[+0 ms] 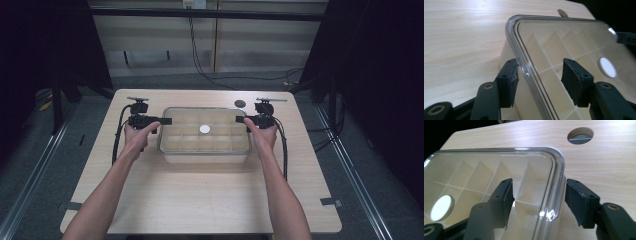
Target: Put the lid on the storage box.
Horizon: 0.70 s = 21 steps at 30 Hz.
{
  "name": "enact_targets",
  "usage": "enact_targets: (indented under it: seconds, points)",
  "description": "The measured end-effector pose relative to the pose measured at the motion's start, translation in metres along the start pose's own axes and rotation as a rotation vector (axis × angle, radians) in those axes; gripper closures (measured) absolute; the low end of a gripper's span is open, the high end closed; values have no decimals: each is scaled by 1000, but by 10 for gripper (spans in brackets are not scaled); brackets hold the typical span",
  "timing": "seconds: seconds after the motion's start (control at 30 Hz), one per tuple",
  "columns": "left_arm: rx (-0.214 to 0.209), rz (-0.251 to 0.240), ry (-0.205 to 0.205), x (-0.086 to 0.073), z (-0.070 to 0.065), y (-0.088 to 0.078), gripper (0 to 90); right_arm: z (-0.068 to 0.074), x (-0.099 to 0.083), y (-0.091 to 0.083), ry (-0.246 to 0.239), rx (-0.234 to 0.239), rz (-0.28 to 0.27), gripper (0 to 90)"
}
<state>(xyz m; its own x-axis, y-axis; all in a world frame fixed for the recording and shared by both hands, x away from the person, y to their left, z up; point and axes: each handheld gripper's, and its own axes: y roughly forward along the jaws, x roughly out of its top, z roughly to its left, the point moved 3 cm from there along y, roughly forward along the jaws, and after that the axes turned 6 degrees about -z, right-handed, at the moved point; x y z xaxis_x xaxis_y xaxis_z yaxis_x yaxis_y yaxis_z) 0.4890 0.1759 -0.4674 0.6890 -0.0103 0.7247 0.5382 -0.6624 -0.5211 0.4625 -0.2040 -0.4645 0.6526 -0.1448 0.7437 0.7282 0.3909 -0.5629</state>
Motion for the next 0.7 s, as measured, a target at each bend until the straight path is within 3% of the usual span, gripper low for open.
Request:
enact_targets:
  seconds: [0.07,0.1,0.17,0.37,0.7]
  points:
    - [-16,-11,-37,-1,0,2,447,-1,0,-1,10,0,6,371]
    - [-16,-11,-37,-1,0,2,445,-1,0,-1,10,0,6,371]
    - [-12,8,-1,-3,-4,4,435,-3,-2,-2,18,-4,9,360]
    - [-18,-8,-4,1,-4,-4,392,-7,-2,-7,27,16,-17,335]
    - [16,-28,49,1,-3,-31,332,-9,-1,-35,-23,42,-55,309]
